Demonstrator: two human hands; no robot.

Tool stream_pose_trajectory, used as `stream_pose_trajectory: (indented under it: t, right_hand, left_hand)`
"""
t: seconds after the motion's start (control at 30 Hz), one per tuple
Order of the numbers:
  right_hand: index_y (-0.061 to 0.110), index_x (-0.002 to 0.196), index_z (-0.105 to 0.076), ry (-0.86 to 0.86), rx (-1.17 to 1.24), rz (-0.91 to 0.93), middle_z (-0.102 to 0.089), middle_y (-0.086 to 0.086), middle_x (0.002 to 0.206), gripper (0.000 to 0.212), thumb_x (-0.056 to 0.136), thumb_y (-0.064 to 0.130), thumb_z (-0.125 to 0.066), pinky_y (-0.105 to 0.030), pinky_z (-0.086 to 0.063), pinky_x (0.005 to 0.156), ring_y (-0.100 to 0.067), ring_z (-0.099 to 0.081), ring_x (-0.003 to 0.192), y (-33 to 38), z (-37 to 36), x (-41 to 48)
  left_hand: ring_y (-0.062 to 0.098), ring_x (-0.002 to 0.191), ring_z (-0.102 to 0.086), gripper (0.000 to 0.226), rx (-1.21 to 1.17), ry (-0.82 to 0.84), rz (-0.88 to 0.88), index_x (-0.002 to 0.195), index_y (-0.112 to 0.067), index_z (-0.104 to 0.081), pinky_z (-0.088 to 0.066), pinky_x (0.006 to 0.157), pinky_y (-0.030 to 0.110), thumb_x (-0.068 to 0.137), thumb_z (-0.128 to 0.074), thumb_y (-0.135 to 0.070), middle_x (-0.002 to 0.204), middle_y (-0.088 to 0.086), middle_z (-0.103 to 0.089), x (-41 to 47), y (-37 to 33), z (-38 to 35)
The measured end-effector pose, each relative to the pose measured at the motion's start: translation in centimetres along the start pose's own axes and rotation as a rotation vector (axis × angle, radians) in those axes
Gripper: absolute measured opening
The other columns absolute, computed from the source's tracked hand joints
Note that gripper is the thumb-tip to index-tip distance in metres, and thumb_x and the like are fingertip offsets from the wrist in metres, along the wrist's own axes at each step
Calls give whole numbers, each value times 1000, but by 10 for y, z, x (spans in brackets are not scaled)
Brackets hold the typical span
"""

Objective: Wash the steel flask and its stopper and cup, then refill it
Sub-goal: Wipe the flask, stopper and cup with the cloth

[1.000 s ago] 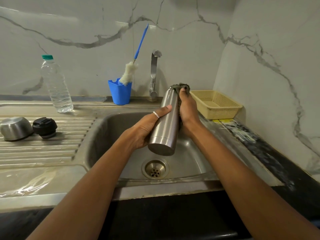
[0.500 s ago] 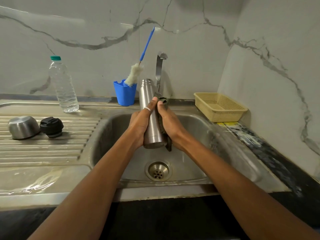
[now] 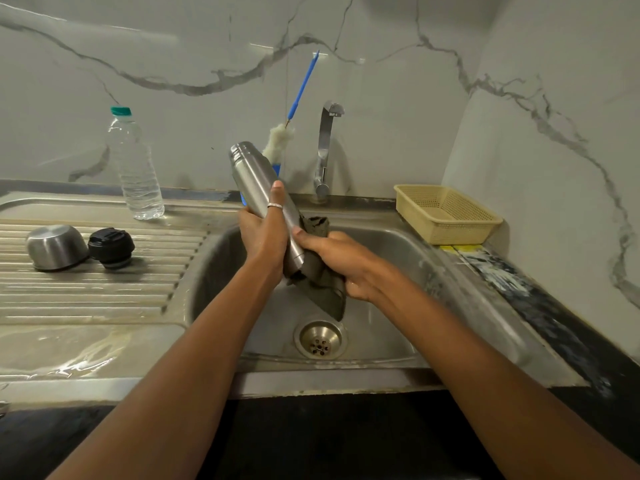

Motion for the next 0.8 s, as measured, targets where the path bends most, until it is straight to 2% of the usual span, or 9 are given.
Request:
stream_pose_trajectory:
  t: [0.13, 0.27, 0.4, 0.47, 0.53, 0.6, 0.67, 0.73, 0.8]
  right_hand:
    - [-1, 125, -65, -71, 252, -78, -70, -27, 119, 48, 96, 36, -69, -59, -55, 97, -41, -69, 111, -10, 9, 11]
    - [-4, 121, -68, -183, 206, -74, -72, -26, 113, 48, 88, 29, -79, -59, -57, 93, -42, -69, 109, -9, 27, 13]
    - [4, 108, -74, -308, 55, -2, -78, -14, 95, 44, 79, 34, -87, -50, -62, 84, -33, -76, 90, -8, 46, 16]
    - [6, 100, -75, -403, 36, 54, -79, -9, 88, 36, 80, 34, -86, -44, -63, 80, -27, -77, 81, -7, 57, 18]
    - [5, 86, -69, -501, 2, 97, -72, -5, 65, 28, 87, 31, -80, -37, -61, 70, -20, -71, 58, -7, 68, 19]
    - [8, 76, -63, -538, -17, 118, -60, -3, 49, 31, 91, 33, -74, -43, -62, 73, -20, -61, 45, -8, 75, 19]
    - [10, 81, -68, -581, -70, 116, -66, -4, 60, 32, 89, 40, -72, -52, -61, 83, -24, -65, 59, -8, 76, 20]
    - [11, 93, -71, -596, -180, 100, -72, -6, 82, 33, 94, 44, -68, -48, -58, 90, -25, -69, 80, -3, 69, 15]
    - [17, 93, -72, -604, -309, 147, -73, -5, 90, 32, 97, 47, -63, -45, -56, 91, -25, -69, 90, 6, 61, 12]
  left_hand:
    - [18, 105, -65, 61, 90, 102, -176, 130, -22, -35, -58, 93, 41, 91, -69, -55, 122, 5, -58, -3, -5, -9]
    - [14, 109, -63, 61, 110, 157, -197, 131, -24, -34, -54, 93, 33, 90, -72, -50, 127, 4, -57, -2, -3, -14]
    - [6, 103, -61, 56, 128, 160, -219, 128, -25, -37, -50, 81, 22, 90, -72, -48, 120, -2, -59, -2, -5, -14]
    - [5, 101, -62, 57, 121, 164, -223, 129, -24, -39, -50, 80, 21, 90, -73, -48, 117, -5, -60, -3, -8, -13]
    - [5, 101, -63, 58, 121, 162, -236, 130, -22, -42, -51, 83, 23, 89, -75, -46, 116, -6, -62, -3, -12, -10]
    - [6, 100, -63, 58, 158, 175, -267, 129, -23, -43, -51, 82, 22, 87, -78, -43, 114, -6, -62, -5, -16, -11]
    - [8, 101, -65, 60, 203, 205, -292, 129, -24, -43, -51, 81, 23, 85, -81, -41, 115, -4, -63, -7, -18, -15]
    - [9, 102, -65, 63, 229, 235, -314, 129, -25, -43, -51, 80, 22, 82, -83, -39, 117, -3, -63, -12, -21, -20]
    - [9, 101, -65, 65, 248, 254, -324, 129, -26, -42, -52, 81, 23, 81, -84, -39, 116, -4, -62, -17, -27, -22]
Point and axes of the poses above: each hand's wrist, its own x-axis towards the middle knuckle, its own z-axis out of the back of the hand, y = z × x, the point moved 5 cm from there along x, towards the middle knuckle
